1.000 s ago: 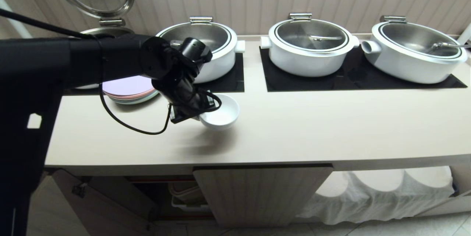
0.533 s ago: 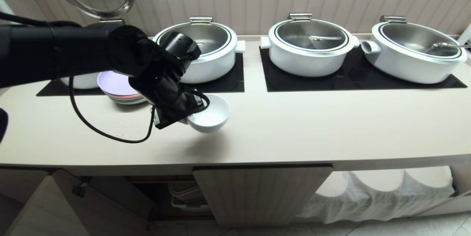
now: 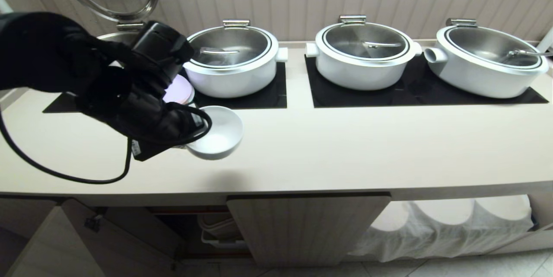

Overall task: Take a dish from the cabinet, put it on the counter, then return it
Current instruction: Put it back into the cabinet

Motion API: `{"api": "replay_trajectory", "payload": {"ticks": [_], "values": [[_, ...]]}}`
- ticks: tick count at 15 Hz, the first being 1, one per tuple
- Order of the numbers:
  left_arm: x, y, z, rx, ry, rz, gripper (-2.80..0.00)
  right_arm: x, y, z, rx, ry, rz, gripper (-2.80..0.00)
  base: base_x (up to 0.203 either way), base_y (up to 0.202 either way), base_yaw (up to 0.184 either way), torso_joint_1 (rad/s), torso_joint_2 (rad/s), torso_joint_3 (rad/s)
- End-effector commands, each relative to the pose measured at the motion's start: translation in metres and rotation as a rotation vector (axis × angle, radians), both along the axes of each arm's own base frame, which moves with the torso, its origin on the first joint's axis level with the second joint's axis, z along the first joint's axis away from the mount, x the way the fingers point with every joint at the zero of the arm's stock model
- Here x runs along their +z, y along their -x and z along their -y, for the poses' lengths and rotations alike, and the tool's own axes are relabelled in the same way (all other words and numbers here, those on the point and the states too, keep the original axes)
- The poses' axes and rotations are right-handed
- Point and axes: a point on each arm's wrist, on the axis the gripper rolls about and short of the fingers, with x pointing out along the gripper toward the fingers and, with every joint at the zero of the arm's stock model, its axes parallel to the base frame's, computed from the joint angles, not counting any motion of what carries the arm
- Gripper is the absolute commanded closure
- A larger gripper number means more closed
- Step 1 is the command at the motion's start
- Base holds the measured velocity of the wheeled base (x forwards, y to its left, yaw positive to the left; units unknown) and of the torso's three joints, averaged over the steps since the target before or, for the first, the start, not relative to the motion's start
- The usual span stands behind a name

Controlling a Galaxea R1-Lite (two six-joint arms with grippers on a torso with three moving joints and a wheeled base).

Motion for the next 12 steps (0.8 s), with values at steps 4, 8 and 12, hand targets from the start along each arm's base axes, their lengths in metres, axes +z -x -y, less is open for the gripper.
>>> {"api": "replay_trajectory", "payload": {"ticks": [4,8,12], "values": [[0.011,0.034,-0.056,0.000,-0.063,0.107,0.00,0.000,0.000,0.000,0.000,-0.001,0.000,0.00,0.000,0.000,0.000,0.000,0.00,0.000],[0.009,0.046,-0.088,-0.063,-0.112,0.197,0.00,0.000,0.000,0.000,0.000,-0.001,0.000,0.00,0.000,0.000,0.000,0.000,0.00,0.000],[0.000,0.077,-0.090,-0.130,-0.122,0.194,0.00,0.000,0.000,0.000,0.000,-0.001,0.000,0.00,0.000,0.000,0.000,0.000,0.00,0.000]]}}
